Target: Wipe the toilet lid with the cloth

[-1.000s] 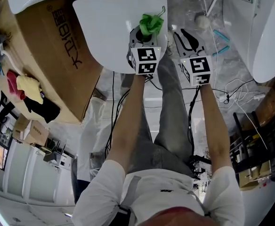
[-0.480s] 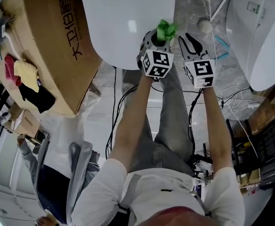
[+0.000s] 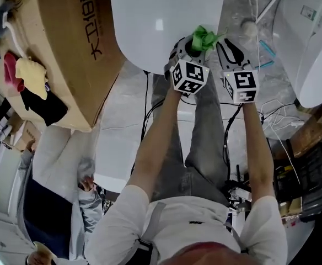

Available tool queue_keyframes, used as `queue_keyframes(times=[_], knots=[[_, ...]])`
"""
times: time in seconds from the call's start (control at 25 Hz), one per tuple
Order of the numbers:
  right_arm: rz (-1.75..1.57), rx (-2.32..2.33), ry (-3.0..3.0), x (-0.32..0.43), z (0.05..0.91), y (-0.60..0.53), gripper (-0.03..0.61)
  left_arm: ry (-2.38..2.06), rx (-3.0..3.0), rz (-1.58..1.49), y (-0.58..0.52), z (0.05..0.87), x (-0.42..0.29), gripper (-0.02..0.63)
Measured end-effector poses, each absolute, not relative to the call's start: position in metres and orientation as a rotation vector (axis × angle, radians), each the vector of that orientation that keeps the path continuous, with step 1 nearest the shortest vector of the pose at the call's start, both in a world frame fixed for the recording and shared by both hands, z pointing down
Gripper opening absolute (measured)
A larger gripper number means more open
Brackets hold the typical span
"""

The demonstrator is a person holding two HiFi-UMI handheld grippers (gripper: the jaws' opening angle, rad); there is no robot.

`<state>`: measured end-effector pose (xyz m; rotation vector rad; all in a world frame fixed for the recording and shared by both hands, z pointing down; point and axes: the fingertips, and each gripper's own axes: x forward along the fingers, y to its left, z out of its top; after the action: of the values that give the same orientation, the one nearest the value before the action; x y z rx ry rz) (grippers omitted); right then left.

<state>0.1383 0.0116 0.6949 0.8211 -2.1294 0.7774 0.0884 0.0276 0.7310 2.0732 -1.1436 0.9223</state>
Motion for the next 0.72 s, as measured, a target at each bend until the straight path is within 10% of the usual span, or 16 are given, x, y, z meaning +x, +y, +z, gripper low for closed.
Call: queue_keyframes(times=[0.72], knots=[[0.726, 0.734, -2.138, 0.034, 0.685, 0.041, 0.112, -1.272, 1.94, 0.907, 0.07, 0.73, -0.066, 0.087]])
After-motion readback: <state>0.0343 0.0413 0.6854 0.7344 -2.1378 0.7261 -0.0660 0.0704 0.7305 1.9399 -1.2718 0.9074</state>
